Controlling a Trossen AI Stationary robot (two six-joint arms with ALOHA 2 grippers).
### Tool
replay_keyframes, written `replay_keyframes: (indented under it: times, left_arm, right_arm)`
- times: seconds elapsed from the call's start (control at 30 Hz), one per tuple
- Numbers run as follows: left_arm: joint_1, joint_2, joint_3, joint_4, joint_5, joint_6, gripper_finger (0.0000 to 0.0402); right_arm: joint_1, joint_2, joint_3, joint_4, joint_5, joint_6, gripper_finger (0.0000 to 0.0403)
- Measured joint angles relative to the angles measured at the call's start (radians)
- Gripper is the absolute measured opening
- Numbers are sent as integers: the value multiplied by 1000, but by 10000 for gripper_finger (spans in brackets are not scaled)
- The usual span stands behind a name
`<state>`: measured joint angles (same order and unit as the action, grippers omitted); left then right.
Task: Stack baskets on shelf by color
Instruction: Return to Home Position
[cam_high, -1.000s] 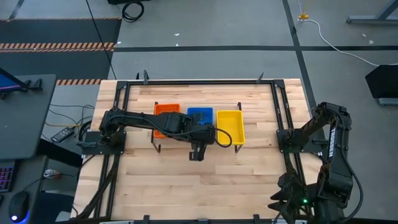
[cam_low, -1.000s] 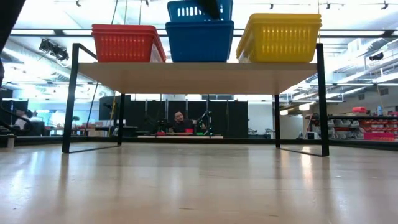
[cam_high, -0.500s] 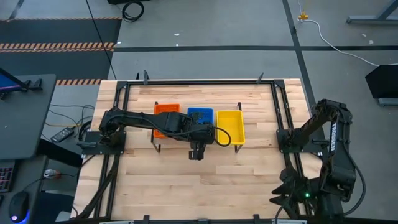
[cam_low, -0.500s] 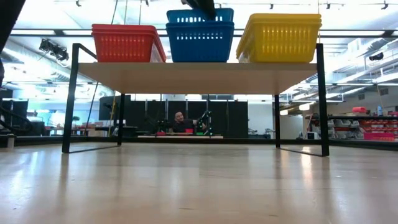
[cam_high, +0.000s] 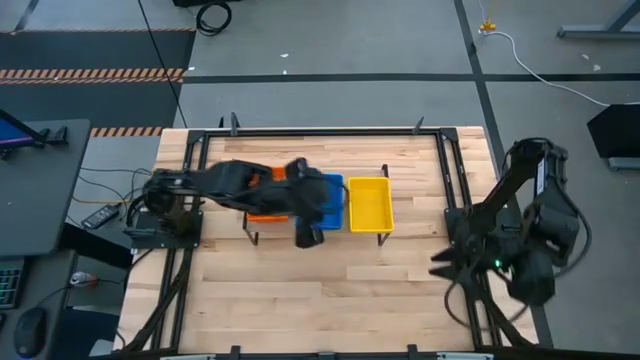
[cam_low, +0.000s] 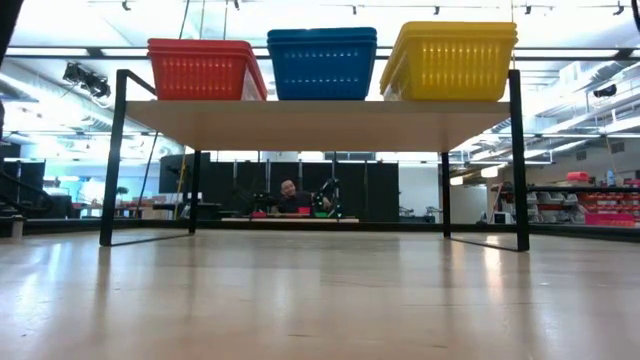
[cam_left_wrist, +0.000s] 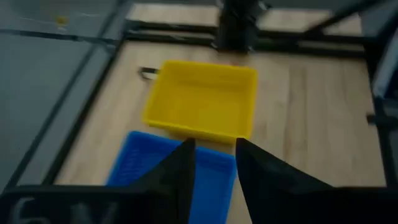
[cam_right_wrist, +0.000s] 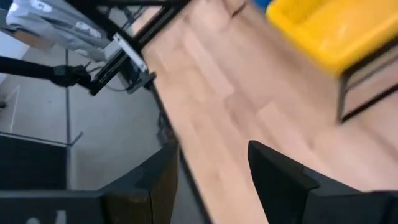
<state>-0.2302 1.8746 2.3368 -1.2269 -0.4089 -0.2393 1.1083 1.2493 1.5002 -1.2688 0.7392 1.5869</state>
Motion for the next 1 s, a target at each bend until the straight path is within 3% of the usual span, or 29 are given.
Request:
replay_keyframes:
  times: [0.13,0.3,0.53,0.63,0.73,1.0]
  left_arm:
    - [-34,-72,-4,-15,-92,-49,100]
    - [-85,-158,-4,-89,-231,-116,60]
    - [-93,-238,-5,-210,-249,-116,6]
    - [-105,-271,-15,-214,-244,-117,6]
    - [-130,-327,-88,-175,-244,-121,4]
    - [-168,-605,-585,231,-207,-157,2]
  right_arm:
    - [-73,-53,0,-2,68,-150,195]
    - [-149,-95,0,13,268,-334,177]
    - [-262,-154,0,41,281,-491,84]
    - [-314,-178,0,103,223,-614,24]
    - [-374,-194,0,205,157,-719,11]
    - [-528,-214,-99,571,-91,-1000,7]
